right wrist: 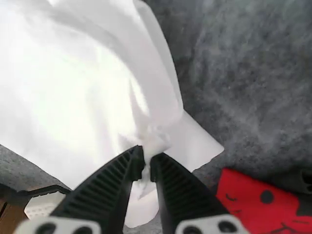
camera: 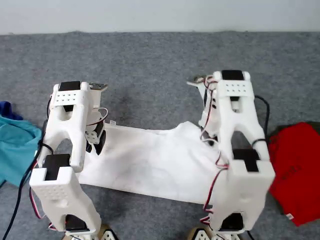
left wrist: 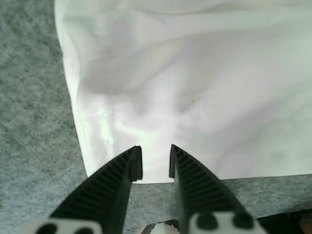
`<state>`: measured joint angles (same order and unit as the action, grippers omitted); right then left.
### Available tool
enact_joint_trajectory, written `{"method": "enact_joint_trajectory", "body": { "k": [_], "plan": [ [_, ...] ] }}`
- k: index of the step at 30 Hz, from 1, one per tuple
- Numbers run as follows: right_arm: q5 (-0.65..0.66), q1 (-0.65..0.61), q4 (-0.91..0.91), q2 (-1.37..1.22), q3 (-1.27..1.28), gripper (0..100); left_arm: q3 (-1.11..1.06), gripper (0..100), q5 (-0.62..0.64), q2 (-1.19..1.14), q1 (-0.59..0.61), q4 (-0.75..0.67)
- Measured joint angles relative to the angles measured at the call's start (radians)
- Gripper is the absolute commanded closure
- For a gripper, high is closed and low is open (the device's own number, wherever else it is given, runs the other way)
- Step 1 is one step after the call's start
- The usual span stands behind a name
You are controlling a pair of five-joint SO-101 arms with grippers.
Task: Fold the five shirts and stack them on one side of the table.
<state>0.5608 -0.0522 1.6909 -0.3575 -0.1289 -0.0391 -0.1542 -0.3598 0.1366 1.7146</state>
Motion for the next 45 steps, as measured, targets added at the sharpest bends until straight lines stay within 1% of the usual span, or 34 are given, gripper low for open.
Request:
{"method": "enact_joint_trajectory", "body": {
  "k": [5, 10, 14, 16, 18, 22, 27, 30, 31, 33, 37, 39, 42, 45],
  "plan": [
    [0.060, -0.018, -0.120, 0.196, 0.267, 98.7, 0.000, 90, 0.000, 0.000, 0.000, 0.000],
    [0.149, -0.014, -0.272, 0.361, 0.529, 98.4, 0.000, 90, 0.000, 0.000, 0.000, 0.000],
    [0.167, -0.017, -0.404, 0.437, 0.684, 98.3, 0.000, 90, 0.000, 0.000, 0.000, 0.000],
    [0.170, -0.017, -0.440, 0.463, 0.732, 98.3, 0.000, 90, 0.000, 0.000, 0.000, 0.000],
    [0.173, -0.017, -0.454, 0.483, 0.760, 96.3, 0.000, 90, 0.000, 0.000, 0.000, 0.000],
    [0.173, -0.015, -0.430, 0.509, 0.761, 82.7, 0.000, 90, 0.000, 0.000, 0.000, 0.000],
    [0.173, -0.015, -0.311, 0.598, 0.764, 82.3, 0.000, 90, 0.000, 0.000, 0.000, 0.000],
    [0.169, -0.012, -0.285, 0.687, 0.764, 82.3, 0.000, 90, 0.000, 0.000, 0.000, 0.000],
    [0.144, -0.014, -0.292, 0.717, 0.764, 82.3, 0.000, 90, 0.000, 0.000, 0.000, 0.000],
    [0.052, -0.017, -0.347, 0.760, 0.764, 82.3, 0.000, 90, 0.000, 0.000, 0.000, 0.000],
    [-0.133, -0.012, -0.508, 0.752, 0.753, 82.3, 0.000, 90, 0.000, 0.000, 0.000, 0.000],
    [-0.184, -0.014, -0.605, 0.700, 0.730, 82.3, 0.000, 90, 0.000, 0.000, 0.000, 0.000],
    [-0.226, -0.021, -0.756, 0.562, 0.678, 82.3, -0.003, 90, 0.000, 0.000, 0.000, 0.000],
    [-0.258, -0.025, -0.807, 0.365, 0.572, 82.3, -0.023, 90, 0.000, 0.000, 0.000, 0.000]
  ]
}}
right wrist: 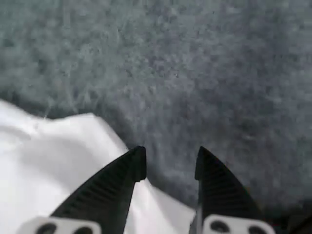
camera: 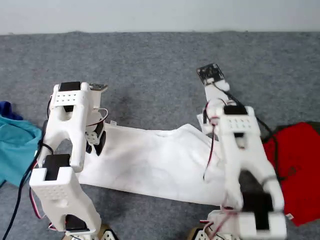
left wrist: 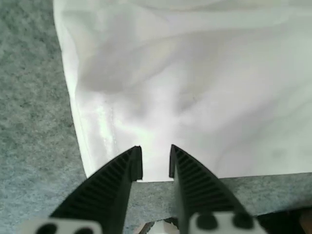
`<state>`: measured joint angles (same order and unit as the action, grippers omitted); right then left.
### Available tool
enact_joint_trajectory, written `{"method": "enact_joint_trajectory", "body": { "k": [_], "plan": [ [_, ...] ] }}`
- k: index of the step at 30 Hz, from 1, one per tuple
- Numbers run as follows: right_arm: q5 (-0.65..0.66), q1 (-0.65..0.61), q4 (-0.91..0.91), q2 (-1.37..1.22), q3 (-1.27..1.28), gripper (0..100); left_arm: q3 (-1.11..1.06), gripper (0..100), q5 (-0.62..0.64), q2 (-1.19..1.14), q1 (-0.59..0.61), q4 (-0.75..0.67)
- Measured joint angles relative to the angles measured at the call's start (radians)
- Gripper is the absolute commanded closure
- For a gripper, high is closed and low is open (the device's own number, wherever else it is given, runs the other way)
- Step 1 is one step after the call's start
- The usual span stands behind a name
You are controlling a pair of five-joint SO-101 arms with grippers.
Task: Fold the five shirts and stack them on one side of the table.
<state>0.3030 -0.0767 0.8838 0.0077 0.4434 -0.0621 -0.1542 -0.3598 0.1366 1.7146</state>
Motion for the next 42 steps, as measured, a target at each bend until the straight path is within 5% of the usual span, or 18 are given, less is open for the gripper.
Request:
{"method": "enact_joint_trajectory", "body": {
  "k": [7, 12, 26, 42],
  "plan": [
    [-0.008, -0.075, 0.066, -0.385, -0.333, 82.4, -0.018, 90, -0.029, 0.000, 0.000, 0.000],
    [-0.008, -0.100, 0.120, -0.433, -0.419, 82.4, -0.018, 90, -0.034, 0.000, 0.000, 0.000],
    [0.028, -0.133, 0.239, -0.417, -0.362, 82.4, -0.018, 90, -0.034, 0.000, 0.000, -0.006],
    [0.028, -0.242, 0.250, -0.028, -0.044, 82.4, -0.018, 90, -0.034, 0.000, 0.000, -0.006]
  ]
}}
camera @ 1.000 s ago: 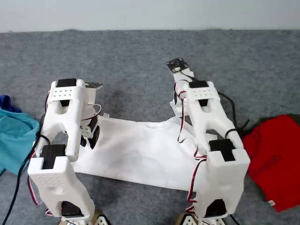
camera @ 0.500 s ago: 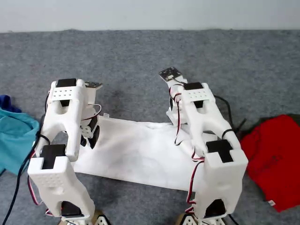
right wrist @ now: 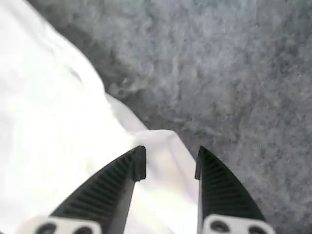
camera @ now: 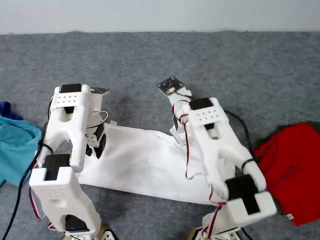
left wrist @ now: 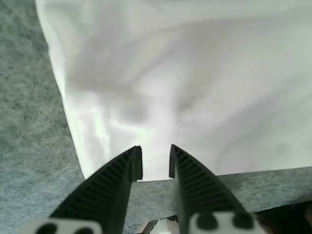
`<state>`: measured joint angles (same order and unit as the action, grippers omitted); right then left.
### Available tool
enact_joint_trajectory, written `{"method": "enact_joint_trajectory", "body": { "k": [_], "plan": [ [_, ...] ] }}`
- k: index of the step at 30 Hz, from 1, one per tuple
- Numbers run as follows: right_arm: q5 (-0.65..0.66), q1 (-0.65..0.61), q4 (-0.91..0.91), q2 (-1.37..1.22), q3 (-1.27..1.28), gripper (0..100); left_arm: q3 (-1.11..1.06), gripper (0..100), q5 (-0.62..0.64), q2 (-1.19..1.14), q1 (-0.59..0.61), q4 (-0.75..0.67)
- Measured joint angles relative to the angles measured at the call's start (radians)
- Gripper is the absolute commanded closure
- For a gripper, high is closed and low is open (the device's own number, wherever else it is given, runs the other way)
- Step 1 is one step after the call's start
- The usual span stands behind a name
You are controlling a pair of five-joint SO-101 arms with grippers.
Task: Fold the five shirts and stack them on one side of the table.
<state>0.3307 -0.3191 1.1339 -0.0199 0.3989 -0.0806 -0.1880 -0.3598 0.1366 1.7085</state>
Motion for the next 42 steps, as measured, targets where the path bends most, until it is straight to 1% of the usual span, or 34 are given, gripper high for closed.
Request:
{"method": "enact_joint_trajectory", "body": {
  "k": [5, 9, 16, 23, 28, 32, 36, 42],
  "plan": [
    [-0.002, -0.002, -0.052, 0.028, 0.091, 82.4, 0.000, 90, 0.000, 0.000, 0.000, 0.000],
    [-0.002, -0.029, -0.052, 0.037, 0.094, 82.4, 0.000, 90, 0.000, 0.000, 0.000, 0.000],
    [-0.002, -0.123, 0.008, 0.037, 0.097, 82.4, 0.000, 90, 0.000, 0.000, 0.000, 0.000],
    [-0.002, -0.184, 0.080, 0.075, 0.097, 82.4, 0.000, 90, 0.000, 0.000, 0.000, 0.000],
    [0.002, -0.183, 0.135, 0.169, 0.097, 82.4, 0.000, 90, 0.000, 0.000, 0.000, 0.000],
    [0.041, -0.184, 0.172, 0.250, 0.097, 82.4, 0.000, 90, 0.000, 0.000, 0.000, 0.000],
    [0.051, -0.180, 0.181, 0.310, 0.103, 82.4, 0.000, 90, 0.000, 0.000, 0.000, 0.000],
    [0.052, -0.092, 0.157, 0.319, 0.115, 82.4, 0.000, 90, 0.000, 0.000, 0.000, 0.000]
  ]
}}
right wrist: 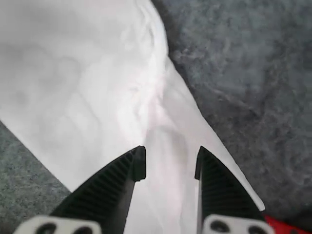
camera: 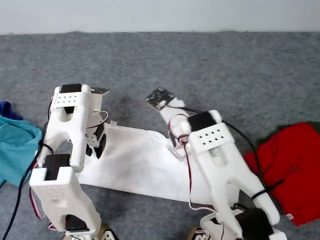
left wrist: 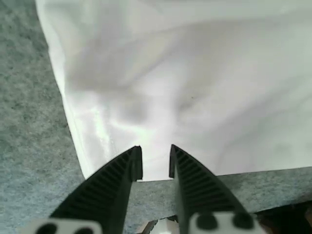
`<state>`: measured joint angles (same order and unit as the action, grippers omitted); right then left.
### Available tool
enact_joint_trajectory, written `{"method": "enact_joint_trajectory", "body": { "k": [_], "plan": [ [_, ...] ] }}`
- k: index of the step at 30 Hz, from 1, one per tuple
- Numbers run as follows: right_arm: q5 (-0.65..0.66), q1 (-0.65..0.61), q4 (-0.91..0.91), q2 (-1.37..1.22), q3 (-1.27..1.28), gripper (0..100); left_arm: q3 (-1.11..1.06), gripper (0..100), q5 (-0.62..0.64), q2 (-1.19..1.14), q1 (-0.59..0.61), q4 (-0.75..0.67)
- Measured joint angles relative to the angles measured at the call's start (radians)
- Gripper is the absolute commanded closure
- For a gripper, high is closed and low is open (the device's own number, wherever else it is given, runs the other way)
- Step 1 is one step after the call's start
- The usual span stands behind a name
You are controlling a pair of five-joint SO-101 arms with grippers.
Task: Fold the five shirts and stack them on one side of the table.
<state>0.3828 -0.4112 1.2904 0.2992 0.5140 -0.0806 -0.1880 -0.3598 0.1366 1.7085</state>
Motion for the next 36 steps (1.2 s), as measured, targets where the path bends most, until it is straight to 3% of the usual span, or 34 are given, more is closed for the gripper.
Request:
{"method": "enact_joint_trajectory", "body": {
  "k": [10, 20, 27, 36],
  "plan": [
    [0.002, 0.091, -0.245, -0.160, 0.018, 82.4, -0.023, 90, 0.000, 0.000, 0.000, -0.003],
    [0.002, 0.084, -0.160, -0.209, 0.028, 86.6, -0.023, 90, 0.000, 0.000, 0.000, -0.006],
    [0.003, 0.009, -0.109, -0.152, 0.046, 88.3, -0.029, 90, 0.000, 0.000, 0.000, -0.009],
    [0.002, -0.009, -0.301, -0.215, 0.144, 88.3, -0.029, 90, 0.000, 0.000, 0.000, -0.009]
  ]
}}
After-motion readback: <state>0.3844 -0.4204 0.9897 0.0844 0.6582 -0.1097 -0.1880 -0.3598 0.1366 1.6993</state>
